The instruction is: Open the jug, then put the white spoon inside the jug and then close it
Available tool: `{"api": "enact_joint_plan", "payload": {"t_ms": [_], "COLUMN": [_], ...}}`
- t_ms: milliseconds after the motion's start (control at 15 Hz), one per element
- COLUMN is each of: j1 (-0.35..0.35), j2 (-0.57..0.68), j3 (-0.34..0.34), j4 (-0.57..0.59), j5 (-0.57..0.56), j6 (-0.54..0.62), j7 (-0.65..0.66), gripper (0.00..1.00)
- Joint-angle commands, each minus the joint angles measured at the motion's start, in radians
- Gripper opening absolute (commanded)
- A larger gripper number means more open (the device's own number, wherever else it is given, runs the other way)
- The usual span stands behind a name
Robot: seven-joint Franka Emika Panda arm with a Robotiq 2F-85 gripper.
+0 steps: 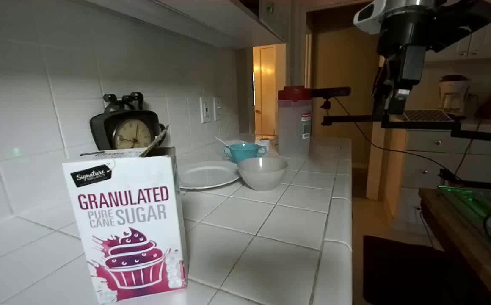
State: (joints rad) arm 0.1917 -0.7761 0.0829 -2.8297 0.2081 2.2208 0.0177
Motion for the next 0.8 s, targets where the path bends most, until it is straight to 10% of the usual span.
{"api": "enact_joint_plan", "payload": {"t_ms": [0,733], "j1": [-0.001,-0.016], "j2": [0.003,0.029], "j3": [0.000,-0.002], "j4": [-0.007,-0.003], "j5": [-0.001,-0.020], "j6": [-0.004,0.016], "j7": [0.000,-0.009], "gripper": [1.00,1.00]}}
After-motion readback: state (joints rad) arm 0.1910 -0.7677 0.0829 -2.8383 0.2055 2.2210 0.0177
